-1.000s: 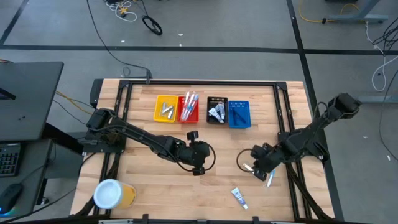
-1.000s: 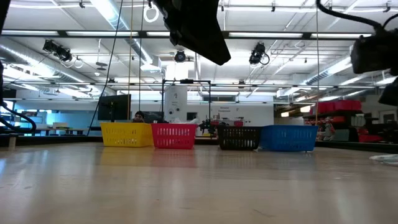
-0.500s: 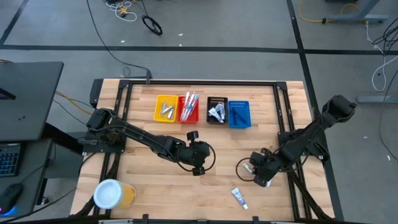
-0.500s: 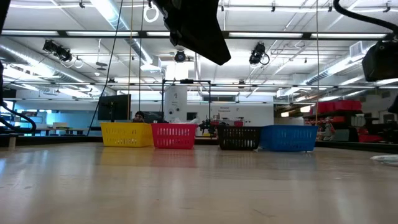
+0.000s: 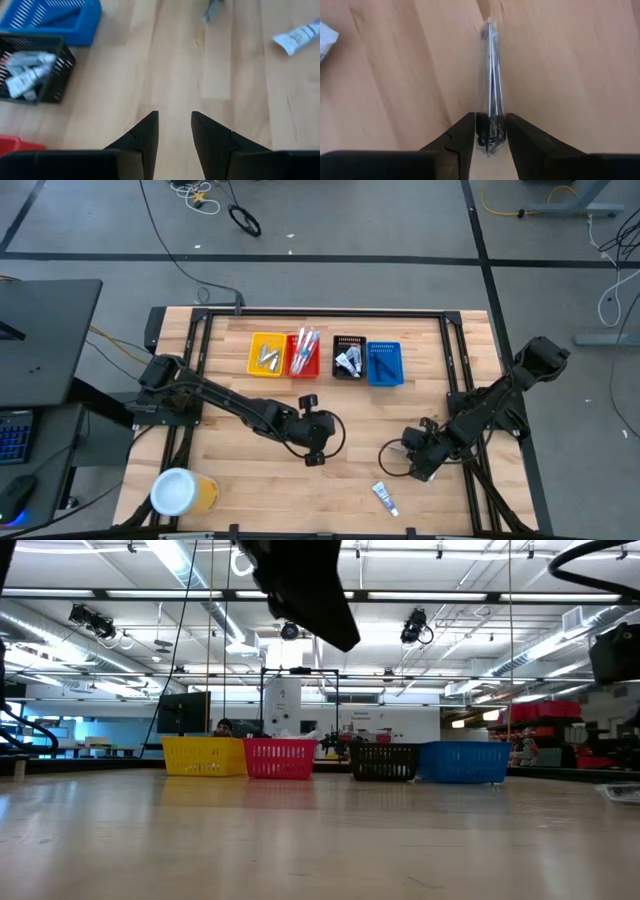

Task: Pick & Place Travel size toiletries
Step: Put the silver nail cutter into the yellow bin

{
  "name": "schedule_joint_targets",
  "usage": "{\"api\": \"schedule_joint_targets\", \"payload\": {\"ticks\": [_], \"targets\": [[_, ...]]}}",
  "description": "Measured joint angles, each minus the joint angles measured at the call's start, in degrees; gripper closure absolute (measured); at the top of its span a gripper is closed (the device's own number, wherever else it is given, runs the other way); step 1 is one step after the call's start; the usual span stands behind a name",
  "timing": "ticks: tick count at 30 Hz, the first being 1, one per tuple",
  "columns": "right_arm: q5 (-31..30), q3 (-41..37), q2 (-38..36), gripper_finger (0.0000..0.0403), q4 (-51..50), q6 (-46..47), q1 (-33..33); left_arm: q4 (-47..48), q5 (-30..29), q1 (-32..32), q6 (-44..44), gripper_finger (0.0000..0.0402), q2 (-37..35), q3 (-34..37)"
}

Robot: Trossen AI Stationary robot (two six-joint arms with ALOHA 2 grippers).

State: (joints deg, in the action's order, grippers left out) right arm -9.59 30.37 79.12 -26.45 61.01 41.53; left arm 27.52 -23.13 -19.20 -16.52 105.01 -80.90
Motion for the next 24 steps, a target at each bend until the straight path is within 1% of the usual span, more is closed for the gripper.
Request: {"api": "schedule_joint_targets", "payload": {"ticks": [4,10,15,16,18,21,22,24], "targets": [[-1.4,-0.1,0.2,0.0289,-0.1,0.0,1.1,2.8,0.3,-0.7,-3.7,0.0276,0.0,0.0],[-1.9,-0.2,0.2,0.0336,-0.1,0.0,1.4,1.8,-0.4,-0.7,-5.2,0.0276,0.0,0.0],[-3.8,-0.3,0.3,0.034,1.1,-0.2,1.4,0.1,-0.4,-0.4,-5.2,0.0276,0.0,0.0],[-5.2,-0.4,0.4,0.034,2.2,-0.9,1.4,-0.6,-0.5,-0.4,-5.2,0.0276,0.0,0.0],[-9.8,-0.4,0.7,0.034,5.0,-3.2,1.2,-1.9,-0.8,-0.2,-4.5,0.0276,0.0,0.0],[-16.7,-0.6,0.6,0.034,9.4,-7.8,0.3,-4.8,-0.2,0.1,-1.0,0.0276,0.0,0.0],[-19.2,-0.5,0.6,0.034,11.2,-9.3,-0.3,-5.9,0.5,0.4,0.6,0.0276,0.0,0.0],[-24.2,-0.5,0.6,0.034,13.6,-12.8,-1.6,-7.7,3.6,1.0,3.6,0.0276,0.0,0.0]]}}
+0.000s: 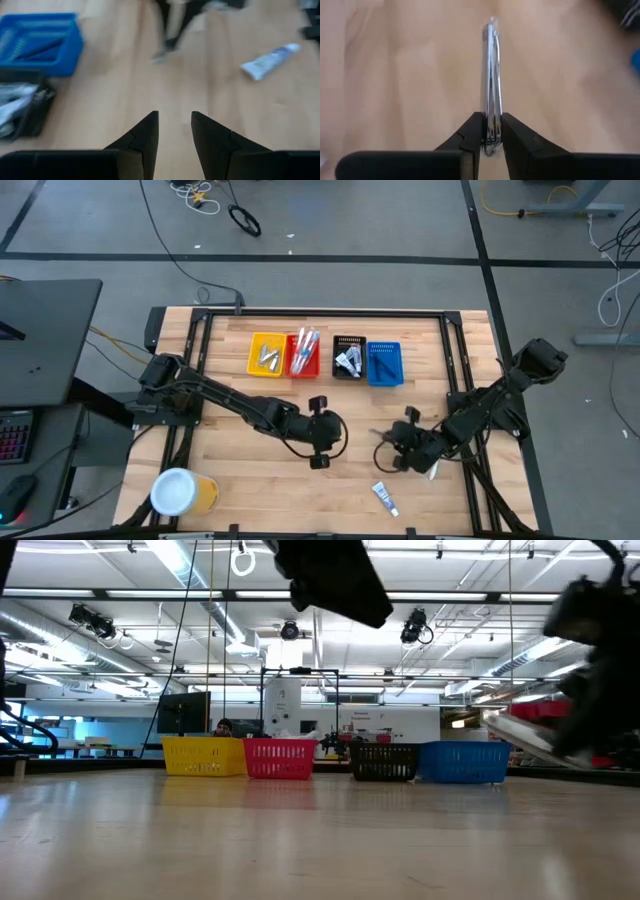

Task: Pick & Place Travel size toiletries
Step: Put the silver nail cutter into the yellow bin

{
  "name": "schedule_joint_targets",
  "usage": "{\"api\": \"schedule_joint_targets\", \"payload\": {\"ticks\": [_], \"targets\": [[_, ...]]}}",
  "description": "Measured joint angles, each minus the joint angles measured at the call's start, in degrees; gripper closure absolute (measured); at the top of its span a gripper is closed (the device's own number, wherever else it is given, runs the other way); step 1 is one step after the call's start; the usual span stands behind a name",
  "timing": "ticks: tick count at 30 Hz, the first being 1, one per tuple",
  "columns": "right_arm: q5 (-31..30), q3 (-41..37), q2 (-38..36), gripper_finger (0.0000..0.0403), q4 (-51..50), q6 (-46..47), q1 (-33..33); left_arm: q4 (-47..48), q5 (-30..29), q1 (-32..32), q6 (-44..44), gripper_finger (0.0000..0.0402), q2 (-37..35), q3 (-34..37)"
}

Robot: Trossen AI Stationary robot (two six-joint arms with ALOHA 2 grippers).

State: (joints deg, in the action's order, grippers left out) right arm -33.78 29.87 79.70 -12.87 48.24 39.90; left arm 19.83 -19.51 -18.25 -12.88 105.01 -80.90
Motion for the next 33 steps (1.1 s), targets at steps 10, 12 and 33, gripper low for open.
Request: {"api": "schedule_joint_targets", "payload": {"ticks": [10,12,33], "targets": [[-0.3,0.0,4.0,0.034,22.6,-25.0,-8.8,-4.6,6.7,5.2,0.9,0.0275,0.0,0.4],[-0.6,0.1,5.2,0.034,26.4,-27.5,-9.6,-4.6,9.0,6.0,0.8,0.0275,0.0,1.4],[2.8,0.1,7.0,0.0341,38.2,-35.8,-14.7,-14.5,10.4,7.9,-0.2,0.0276,0.2,8.6]]}}
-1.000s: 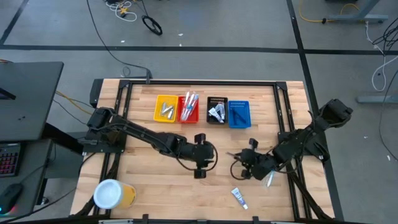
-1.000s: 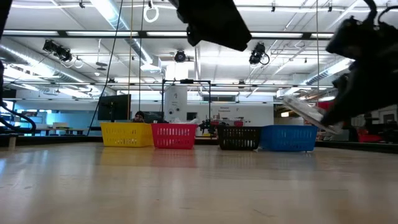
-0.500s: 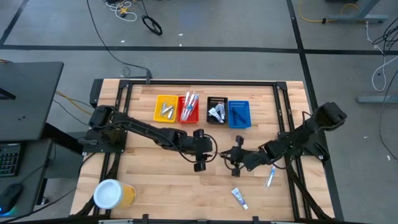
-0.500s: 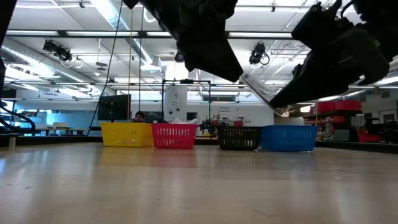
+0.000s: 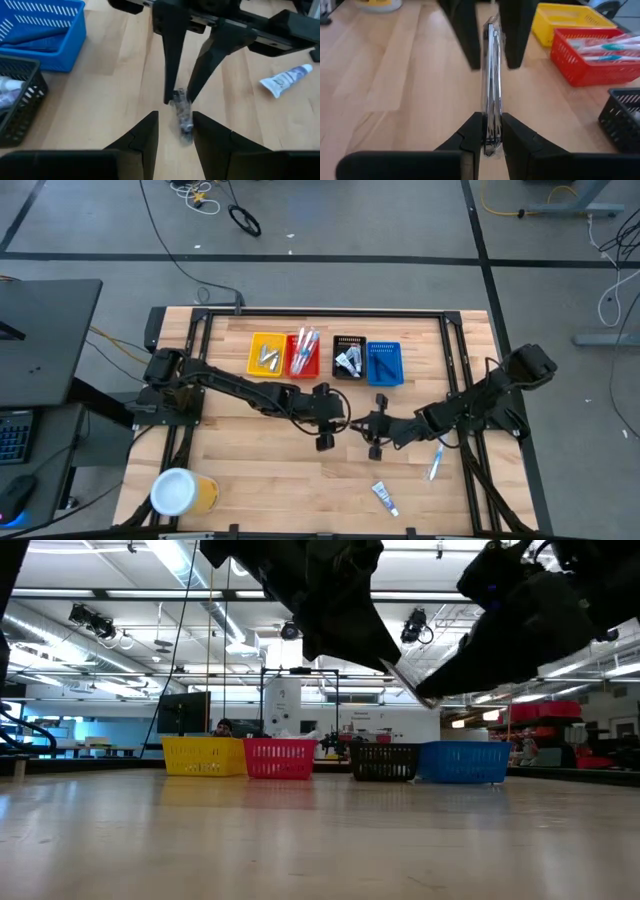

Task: Pick & Place Travel size toiletries
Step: Put the silver nail cutter into the yellow bin

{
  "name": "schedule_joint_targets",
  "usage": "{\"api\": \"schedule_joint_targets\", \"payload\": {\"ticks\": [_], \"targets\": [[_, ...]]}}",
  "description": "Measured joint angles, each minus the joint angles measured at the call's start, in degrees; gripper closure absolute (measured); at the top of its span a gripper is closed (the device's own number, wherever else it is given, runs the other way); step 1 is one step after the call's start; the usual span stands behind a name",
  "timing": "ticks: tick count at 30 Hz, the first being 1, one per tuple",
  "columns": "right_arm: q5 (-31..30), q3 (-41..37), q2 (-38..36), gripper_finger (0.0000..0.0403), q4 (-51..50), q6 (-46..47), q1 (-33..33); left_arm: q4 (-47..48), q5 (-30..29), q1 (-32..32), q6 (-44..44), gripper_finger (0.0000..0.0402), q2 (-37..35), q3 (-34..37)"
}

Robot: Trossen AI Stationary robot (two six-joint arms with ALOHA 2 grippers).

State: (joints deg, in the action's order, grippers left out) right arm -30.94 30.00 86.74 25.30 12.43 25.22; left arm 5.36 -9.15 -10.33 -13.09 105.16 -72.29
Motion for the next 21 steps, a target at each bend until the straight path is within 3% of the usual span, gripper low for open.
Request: {"api": "schedule_joint_targets", "payload": {"ticks": [4,11,16,21], "targets": [[0.1,0.0,0.0,0.0341,1.1,-0.5,-1.4,-0.1,0.0,0.0,3.1,0.0293,0.0,0.0],[0.7,0.0,0.0,0.0341,1.0,-0.3,-2.7,-1.1,-0.4,0.0,4.1,0.0368,0.0,0.0],[0.4,0.0,0.0,0.0338,1.0,0.6,-2.7,-1.4,-0.4,0.1,4.1,0.037,0.0,0.0],[0.0,0.0,0.0,0.0303,0.4,1.7,-2.7,-1.1,-0.4,0.1,4.3,0.0347,0.0,0.0]]}}
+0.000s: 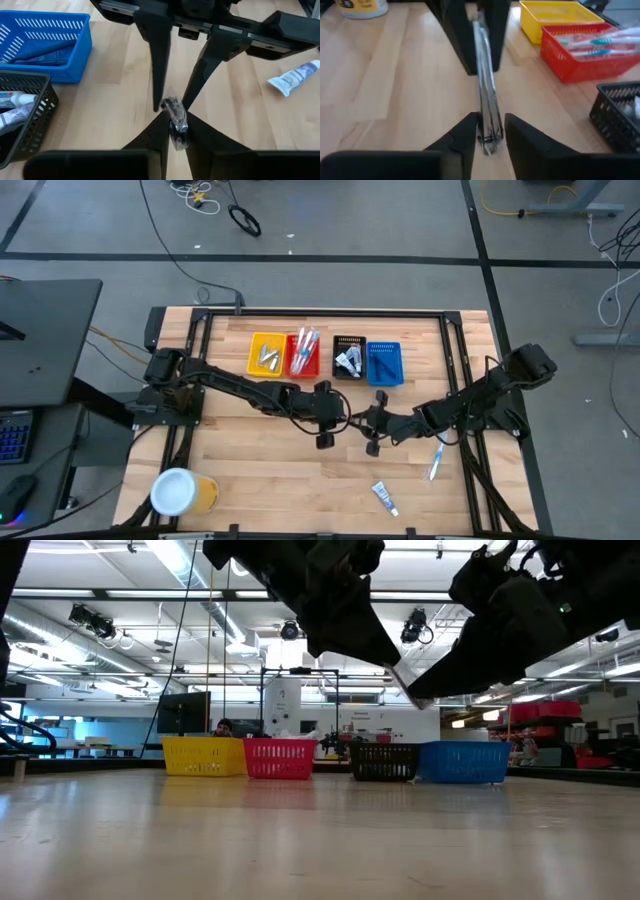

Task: Pick & Place Travel size toiletries
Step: Put the silver nail cutter into the yellow bin

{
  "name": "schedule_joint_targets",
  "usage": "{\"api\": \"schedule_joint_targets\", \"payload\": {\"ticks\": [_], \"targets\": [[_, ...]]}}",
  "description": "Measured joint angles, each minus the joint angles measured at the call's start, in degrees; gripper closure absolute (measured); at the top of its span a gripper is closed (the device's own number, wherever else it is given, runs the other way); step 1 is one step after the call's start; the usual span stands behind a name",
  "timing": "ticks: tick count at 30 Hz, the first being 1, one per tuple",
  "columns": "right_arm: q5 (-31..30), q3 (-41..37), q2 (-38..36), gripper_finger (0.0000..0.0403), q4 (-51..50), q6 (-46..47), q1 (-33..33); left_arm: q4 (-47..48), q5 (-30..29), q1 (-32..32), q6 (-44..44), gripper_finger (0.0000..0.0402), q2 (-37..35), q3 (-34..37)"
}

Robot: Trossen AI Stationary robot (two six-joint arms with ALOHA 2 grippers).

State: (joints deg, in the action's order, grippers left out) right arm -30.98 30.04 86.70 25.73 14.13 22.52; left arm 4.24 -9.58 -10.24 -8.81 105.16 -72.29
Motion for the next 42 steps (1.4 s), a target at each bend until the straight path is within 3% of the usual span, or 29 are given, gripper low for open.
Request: {"api": "schedule_joint_targets", "payload": {"ticks": [6,10,15,23,26,37,42], "targets": [[-1.0,0.0,0.0,0.0244,-5.2,4.1,0.0,5.4,-1.9,0.0,-0.6,0.0368,0.0,0.0],[-4.6,0.0,0.0,0.0225,-12.6,10.0,0.0,11.0,-9.6,-0.1,-4.5,0.0368,-0.3,-0.1],[-6.5,0.0,0.0,0.0221,-20.9,16.3,0.0,27.1,-17.0,-0.7,-9.8,0.0354,-2.1,-3.1],[-6.3,0.0,0.0,0.022,-21.4,18.0,0.0,51.9,-36.0,-0.9,-26.2,0.0365,-8.3,-5.1],[-6.3,0.0,0.0,0.022,-21.2,18.0,0.0,58.4,-39.5,1.0,-31.5,0.0355,-8.8,-5.1],[-6.3,0.0,0.0,0.022,-20.7,18.0,0.0,58.4,-34.8,15.8,-31.4,0.0363,-8.5,2.4],[-6.3,0.0,0.0,0.022,-20.7,18.0,0.0,46.8,-32.9,21.6,-24.5,0.0345,-8.5,9.5]]}}
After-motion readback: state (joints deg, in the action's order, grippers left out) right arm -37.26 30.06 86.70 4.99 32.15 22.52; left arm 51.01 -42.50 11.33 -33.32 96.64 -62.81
